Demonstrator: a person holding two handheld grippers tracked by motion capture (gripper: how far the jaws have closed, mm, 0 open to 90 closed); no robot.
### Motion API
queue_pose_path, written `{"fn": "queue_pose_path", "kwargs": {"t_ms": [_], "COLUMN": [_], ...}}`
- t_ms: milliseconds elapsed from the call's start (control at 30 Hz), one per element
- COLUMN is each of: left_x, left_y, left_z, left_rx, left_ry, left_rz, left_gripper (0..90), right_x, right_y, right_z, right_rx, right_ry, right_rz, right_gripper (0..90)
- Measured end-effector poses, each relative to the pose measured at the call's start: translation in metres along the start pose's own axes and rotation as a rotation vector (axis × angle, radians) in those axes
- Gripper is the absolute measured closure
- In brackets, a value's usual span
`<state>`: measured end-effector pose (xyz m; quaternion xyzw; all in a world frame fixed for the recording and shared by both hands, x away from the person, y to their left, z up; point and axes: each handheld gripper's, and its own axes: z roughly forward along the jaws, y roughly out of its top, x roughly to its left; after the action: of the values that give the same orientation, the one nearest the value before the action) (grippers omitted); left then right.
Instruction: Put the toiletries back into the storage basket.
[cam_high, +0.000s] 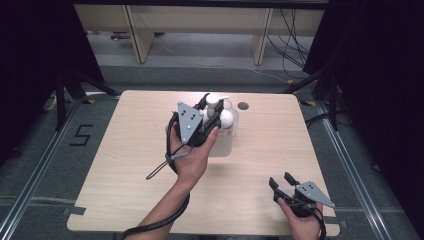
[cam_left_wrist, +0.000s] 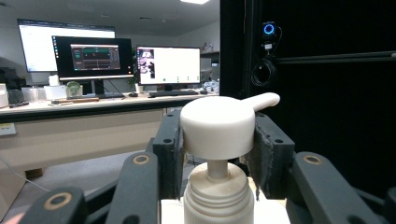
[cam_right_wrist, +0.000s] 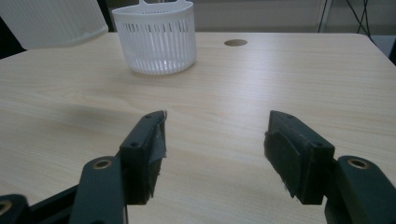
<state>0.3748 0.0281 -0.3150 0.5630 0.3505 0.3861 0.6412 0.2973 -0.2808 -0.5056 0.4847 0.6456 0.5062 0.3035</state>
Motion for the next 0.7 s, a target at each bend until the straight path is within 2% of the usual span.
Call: {"fn": "queue_pose_path", "kwargs": {"t_ms": [167, 233, 633, 700], "left_x": [0.004, 0.004, 0.007, 0.007], "left_y": [0.002, 0.002, 0.009, 0.009], "left_z": [0.002, 0.003, 0.013, 0.014], "left_rx": [0.000, 0.003, -0.005, -0.001], "left_ry": [0.004, 0.006, 0.010, 0.015], "left_rz": [0.001, 0.006, 0.006, 0.008], "left_gripper": [59.3, 59.3, 59.3, 59.3], "right_x": [0.000, -0.001, 0.000, 0.001], "right_y": [0.000, 0.000, -0.001, -0.001], "right_z": [0.000, -0.001, 0.000, -0.001], "right_rx": [0.007, 0.005, 0.009, 0.008], "right_ry": [0.009, -0.011, -0.006, -0.008], "right_rz": [0.014, -0.010, 0.004, 0.021], "right_gripper": [38.6, 38.5, 38.5, 38.5]}}
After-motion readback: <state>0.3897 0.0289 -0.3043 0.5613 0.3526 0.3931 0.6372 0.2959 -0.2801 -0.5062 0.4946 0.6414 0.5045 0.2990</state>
